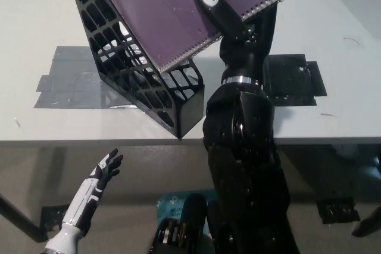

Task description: A person hands a notebook to the robot and the robot grabs it with its right hand and places it in the magazine stand kept in the centre of the desk infront of it.

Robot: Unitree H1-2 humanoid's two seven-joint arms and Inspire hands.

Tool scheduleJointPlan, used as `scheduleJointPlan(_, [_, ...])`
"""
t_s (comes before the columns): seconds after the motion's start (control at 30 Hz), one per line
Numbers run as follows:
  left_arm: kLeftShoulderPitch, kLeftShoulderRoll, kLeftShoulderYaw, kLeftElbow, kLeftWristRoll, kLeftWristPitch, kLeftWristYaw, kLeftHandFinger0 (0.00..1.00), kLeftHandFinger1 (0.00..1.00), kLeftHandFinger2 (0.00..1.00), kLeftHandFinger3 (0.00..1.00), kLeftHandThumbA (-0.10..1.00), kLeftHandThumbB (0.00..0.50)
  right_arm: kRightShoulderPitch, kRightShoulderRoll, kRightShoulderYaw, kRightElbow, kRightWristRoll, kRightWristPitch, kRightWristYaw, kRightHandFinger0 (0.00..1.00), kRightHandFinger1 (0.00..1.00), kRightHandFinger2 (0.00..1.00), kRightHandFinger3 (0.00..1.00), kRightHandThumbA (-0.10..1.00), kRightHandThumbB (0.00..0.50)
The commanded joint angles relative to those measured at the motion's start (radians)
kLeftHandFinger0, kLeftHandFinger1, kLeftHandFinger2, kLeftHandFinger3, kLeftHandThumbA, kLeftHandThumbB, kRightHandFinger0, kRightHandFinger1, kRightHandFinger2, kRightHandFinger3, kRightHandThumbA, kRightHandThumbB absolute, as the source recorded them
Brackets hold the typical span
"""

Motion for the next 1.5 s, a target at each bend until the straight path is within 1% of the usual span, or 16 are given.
scheduleJointPlan(0.0, [-0.016,0.019,0.010,-0.018,-0.016,-0.037,-0.014,1.00,1.00,1.00,1.00,1.00,0.500,-0.048,0.043,-0.001,0.000,-0.030,-0.110,0.037,0.00,0.00,0.00,0.02,0.72,0.000])
scheduleJointPlan(0.3, [-0.021,0.022,0.008,-0.017,-0.002,-0.037,-0.008,1.00,1.00,1.00,1.00,1.00,0.500,-0.057,0.025,-0.031,0.050,-0.088,-0.119,0.049,0.00,0.00,0.00,0.04,0.73,0.000])
scheduleJointPlan(0.47, [-0.027,0.025,0.010,-0.015,-0.006,-0.037,-0.011,1.00,1.00,1.00,1.00,1.00,0.500,-0.065,-0.024,-0.001,0.084,-0.144,-0.090,0.100,0.00,0.00,0.00,0.05,0.74,0.000])
scheduleJointPlan(0.5, [-0.027,0.026,0.010,-0.015,-0.006,-0.037,-0.011,1.00,1.00,1.00,1.00,1.00,0.500,-0.067,-0.026,-0.002,0.085,-0.147,-0.084,0.101,0.00,0.00,0.00,0.04,0.73,0.000])
scheduleJointPlan(0.53, [-0.029,0.027,0.010,-0.016,-0.007,-0.037,-0.013,1.00,1.00,1.00,1.00,1.00,0.500,-0.071,-0.038,0.001,0.083,-0.157,-0.063,0.106,0.00,0.00,0.00,0.05,0.71,0.000])
scheduleJointPlan(0.57, [-0.031,0.029,0.009,-0.016,-0.007,-0.037,-0.014,1.00,1.00,1.00,1.00,1.00,0.500,-0.076,-0.050,0.002,0.083,-0.163,-0.053,0.115,0.00,0.00,0.00,0.03,0.67,0.000])
scheduleJointPlan(0.63, [-0.032,0.028,0.010,-0.016,-0.006,-0.033,-0.012,1.00,1.00,1.00,1.00,1.00,0.500,-0.085,-0.059,-0.004,0.089,-0.156,-0.054,0.126,0.00,0.00,0.00,0.00,0.64,0.000])
scheduleJointPlan(0.77, [-0.036,0.028,0.008,-0.009,-0.011,-0.037,-0.015,1.00,1.00,1.00,1.00,1.00,0.500,-0.105,-0.063,-0.009,0.098,-0.149,-0.042,0.142,0.00,0.00,0.00,0.00,0.63,0.000])
scheduleJointPlan(0.9, [-0.040,0.028,0.007,-0.012,-0.016,-0.034,-0.019,1.00,1.00,1.00,1.00,1.00,0.500,-0.116,-0.059,-0.005,0.098,-0.153,-0.022,0.157,0.00,0.00,0.00,0.08,0.65,0.000])
scheduleJointPlan(1.0, [-0.042,0.030,0.006,-0.021,-0.020,-0.027,-0.023,1.00,1.00,1.00,1.00,1.00,0.500,-0.127,-0.059,0.009,0.084,-0.167,0.025,0.175,0.00,0.00,0.00,0.11,0.68,0.000])
scheduleJointPlan(1.03, [-0.044,0.031,0.006,-0.024,-0.020,-0.024,-0.024,1.00,1.00,1.00,1.00,1.00,0.500,-0.136,-0.061,0.013,0.083,-0.172,0.035,0.183,0.00,0.00,0.00,0.14,0.67,0.000])
scheduleJointPlan(1.1, [-0.047,0.031,0.006,-0.019,-0.022,-0.025,-0.025,1.00,1.00,1.00,1.00,1.00,0.500,-0.154,-0.059,0.015,0.089,-0.181,0.056,0.186,0.00,0.00,0.00,0.15,0.64,0.000])
scheduleJointPlan(1.23, [-0.051,0.031,0.008,-0.021,-0.028,-0.021,-0.026,1.00,1.00,1.00,1.00,1.00,0.500,-0.191,-0.055,0.012,0.079,-0.194,0.162,0.180,0.00,0.00,0.00,0.12,0.64,0.000])
scheduleJointPlan(1.27, [-0.052,0.031,0.007,-0.023,-0.032,-0.024,-0.028,1.00,1.00,1.00,1.00,1.00,0.500,-0.201,-0.052,0.009,0.072,-0.190,0.194,0.181,0.00,0.00,0.00,0.09,0.63,0.000])
scheduleJointPlan(1.37, [-0.053,0.032,0.006,-0.026,-0.034,-0.023,-0.031,1.00,1.00,1.00,1.00,1.00,0.500,-0.209,-0.047,0.007,0.073,-0.187,0.198,0.187,0.00,0.00,0.00,0.06,0.60,0.000])
scheduleJointPlan(1.47, [-0.056,0.032,0.005,-0.020,-0.034,-0.029,-0.031,1.00,1.00,1.00,1.00,1.00,0.500,-0.208,-0.030,0.008,0.063,-0.187,0.186,0.190,0.00,0.00,0.00,0.05,0.63,0.000])
